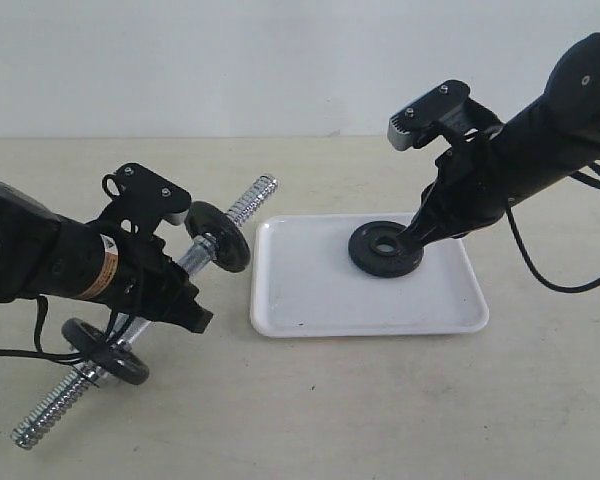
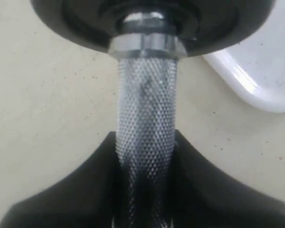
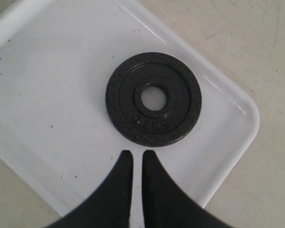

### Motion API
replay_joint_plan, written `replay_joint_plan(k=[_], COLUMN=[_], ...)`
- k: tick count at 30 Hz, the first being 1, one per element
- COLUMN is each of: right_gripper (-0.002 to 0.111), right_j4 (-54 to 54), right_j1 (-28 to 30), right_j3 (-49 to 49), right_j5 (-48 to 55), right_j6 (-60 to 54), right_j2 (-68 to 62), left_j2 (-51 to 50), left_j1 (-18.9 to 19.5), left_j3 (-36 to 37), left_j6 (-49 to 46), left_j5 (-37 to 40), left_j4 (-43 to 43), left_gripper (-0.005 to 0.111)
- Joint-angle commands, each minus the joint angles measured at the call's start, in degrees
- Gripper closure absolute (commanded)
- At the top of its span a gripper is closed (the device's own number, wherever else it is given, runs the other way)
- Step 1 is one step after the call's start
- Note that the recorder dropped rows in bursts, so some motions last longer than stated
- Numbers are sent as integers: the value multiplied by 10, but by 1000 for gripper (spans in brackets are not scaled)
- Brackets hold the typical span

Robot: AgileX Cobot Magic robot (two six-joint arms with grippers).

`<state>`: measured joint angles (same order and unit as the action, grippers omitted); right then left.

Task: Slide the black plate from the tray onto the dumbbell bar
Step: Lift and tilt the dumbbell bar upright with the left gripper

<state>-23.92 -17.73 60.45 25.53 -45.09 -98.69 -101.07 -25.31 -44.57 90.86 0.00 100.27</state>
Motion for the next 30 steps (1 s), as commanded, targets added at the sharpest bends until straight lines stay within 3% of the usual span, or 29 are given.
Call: replay_joint_plan(k=[1,30], right_gripper=[104,104], right_j4=[4,3], right_j1=[0,0], right_j3=[2,2], right_j5=[-6,-13], right_j6=[-5,-5], right_j2=[0,0], left_j2=[51,160], left_j1=[0,0], left_j3=[-10,27], left_j6=[7,22], left_j5=[13,50], left_j4=[-3,-3], left_gripper=[102,102])
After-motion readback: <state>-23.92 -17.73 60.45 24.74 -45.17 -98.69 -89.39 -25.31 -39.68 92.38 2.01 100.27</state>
